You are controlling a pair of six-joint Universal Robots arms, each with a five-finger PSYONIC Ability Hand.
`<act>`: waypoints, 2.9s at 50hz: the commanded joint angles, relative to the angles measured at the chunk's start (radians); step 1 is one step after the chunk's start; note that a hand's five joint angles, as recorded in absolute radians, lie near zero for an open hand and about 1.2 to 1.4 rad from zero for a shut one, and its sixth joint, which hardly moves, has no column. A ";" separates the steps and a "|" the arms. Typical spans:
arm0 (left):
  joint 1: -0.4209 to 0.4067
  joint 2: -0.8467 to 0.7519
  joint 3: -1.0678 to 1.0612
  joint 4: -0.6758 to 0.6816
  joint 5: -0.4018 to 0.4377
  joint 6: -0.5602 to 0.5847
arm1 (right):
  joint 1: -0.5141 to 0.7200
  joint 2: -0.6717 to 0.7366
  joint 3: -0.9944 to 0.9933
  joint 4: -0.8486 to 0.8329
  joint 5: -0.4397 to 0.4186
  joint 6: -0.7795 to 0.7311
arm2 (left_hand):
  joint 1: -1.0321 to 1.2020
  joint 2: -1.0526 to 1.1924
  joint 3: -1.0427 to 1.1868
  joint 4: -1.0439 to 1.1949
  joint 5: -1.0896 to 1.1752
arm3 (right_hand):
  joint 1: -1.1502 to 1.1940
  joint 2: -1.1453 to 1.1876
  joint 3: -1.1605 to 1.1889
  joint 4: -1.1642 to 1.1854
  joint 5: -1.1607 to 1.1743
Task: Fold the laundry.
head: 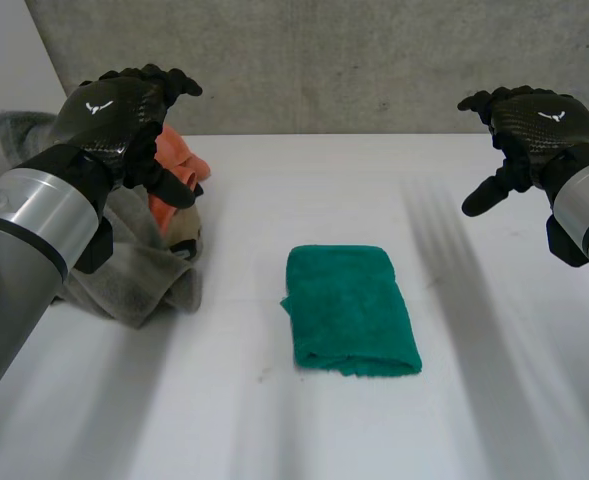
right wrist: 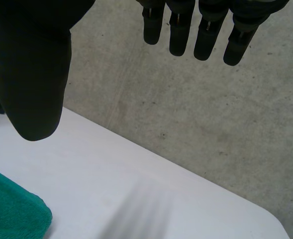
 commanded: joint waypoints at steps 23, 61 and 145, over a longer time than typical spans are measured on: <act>-0.084 -0.220 0.139 0.022 0.384 0.178 | -0.015 0.107 0.086 0.203 -0.181 -0.030 | -0.137 -0.132 -0.131 -0.136 -0.172 | -0.093 -0.093 -0.100 -0.100 -0.131; -0.272 -0.507 0.386 -0.019 0.479 0.278 | 0.049 0.346 0.371 -0.360 -0.292 -0.030 | -0.137 -0.132 -0.131 -0.136 -0.172 | 0.055 0.055 0.048 0.048 0.017; -0.215 -0.375 0.383 -0.017 0.395 0.235 | -0.450 0.477 -0.246 -0.364 -0.295 -0.496 | -0.137 -0.132 -0.131 -0.136 -0.172 | -0.093 -0.093 -0.100 -0.100 -0.131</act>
